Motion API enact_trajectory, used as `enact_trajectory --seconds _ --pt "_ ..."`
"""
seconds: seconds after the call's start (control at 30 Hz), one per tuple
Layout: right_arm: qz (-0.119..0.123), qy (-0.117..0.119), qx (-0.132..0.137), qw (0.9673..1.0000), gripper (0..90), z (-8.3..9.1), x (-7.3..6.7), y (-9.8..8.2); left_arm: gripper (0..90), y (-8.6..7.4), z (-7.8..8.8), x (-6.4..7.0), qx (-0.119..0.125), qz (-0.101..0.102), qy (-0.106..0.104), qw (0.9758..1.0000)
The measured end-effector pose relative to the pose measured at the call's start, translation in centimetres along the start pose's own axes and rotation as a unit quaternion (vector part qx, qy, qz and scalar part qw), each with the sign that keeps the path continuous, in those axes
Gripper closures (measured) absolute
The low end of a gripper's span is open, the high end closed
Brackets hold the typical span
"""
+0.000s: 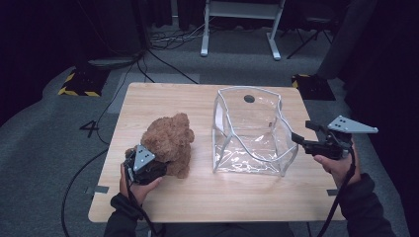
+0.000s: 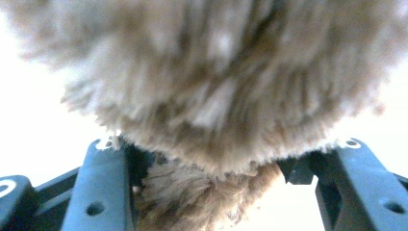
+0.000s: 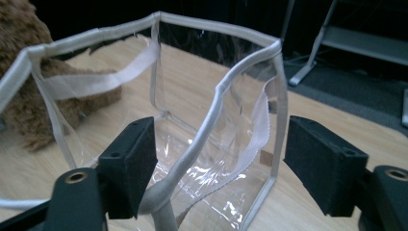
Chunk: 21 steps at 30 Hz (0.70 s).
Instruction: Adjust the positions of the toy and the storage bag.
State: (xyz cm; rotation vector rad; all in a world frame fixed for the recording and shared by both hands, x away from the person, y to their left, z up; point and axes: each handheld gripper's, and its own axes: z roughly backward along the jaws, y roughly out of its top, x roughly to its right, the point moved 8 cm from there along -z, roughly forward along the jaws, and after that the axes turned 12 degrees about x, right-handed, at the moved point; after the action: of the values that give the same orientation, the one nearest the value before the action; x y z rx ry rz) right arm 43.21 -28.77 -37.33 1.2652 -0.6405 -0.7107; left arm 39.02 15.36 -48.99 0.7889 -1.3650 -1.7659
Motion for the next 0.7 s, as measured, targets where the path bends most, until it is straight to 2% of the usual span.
enact_trajectory --seconds 0.07,0.13,0.17,0.2,0.23,0.37,0.5,0.63,0.7 --pt "0.002 -0.001 0.006 1.0 25.0 0.7 0.3 0.1 40.0 0.0 -0.1 0.0 -0.002 0.004 0.0 1.0" --pt "0.01 -0.012 0.008 0.9998 24.4 1.6 1.1 0.0 36.4 -0.1 -0.2 0.0 0.0 0.013 0.007 0.9999" --pt "0.013 -0.021 0.009 0.9996 24.4 1.9 1.6 -0.2 31.8 -0.1 -0.3 -0.1 0.0 0.023 0.011 0.9997" --pt "0.015 -0.043 0.008 0.9989 24.4 2.3 2.5 -0.7 28.4 -0.2 -0.3 -0.1 -0.001 0.027 0.011 0.9996" --pt "0.016 -0.056 0.004 0.9983 24.4 2.5 3.1 -1.2 25.7 -0.3 -0.4 -0.1 -0.002 0.034 0.006 0.9994" --pt "0.012 -0.082 -0.024 0.9963 23.9 3.0 5.4 -4.3 20.6 -0.4 -0.7 0.0 -0.002 0.04 0.005 0.9992" --pt "0.0 -0.083 -0.049 0.9953 24.3 3.2 6.6 -7.8 15.1 -0.4 -1.1 0.0 -0.003 0.044 0.003 0.999" --pt "-0.023 -0.063 -0.073 0.9951 24.4 2.8 6.5 -11.3 12.4 -0.3 -1.5 -0.2 -0.001 0.055 -0.001 0.9985" --pt "-0.023 -0.052 -0.086 0.9947 24.3 2.6 6.1 -12.7 10.5 -0.3 -1.8 -0.1 -0.007 0.06 -0.004 0.9982"
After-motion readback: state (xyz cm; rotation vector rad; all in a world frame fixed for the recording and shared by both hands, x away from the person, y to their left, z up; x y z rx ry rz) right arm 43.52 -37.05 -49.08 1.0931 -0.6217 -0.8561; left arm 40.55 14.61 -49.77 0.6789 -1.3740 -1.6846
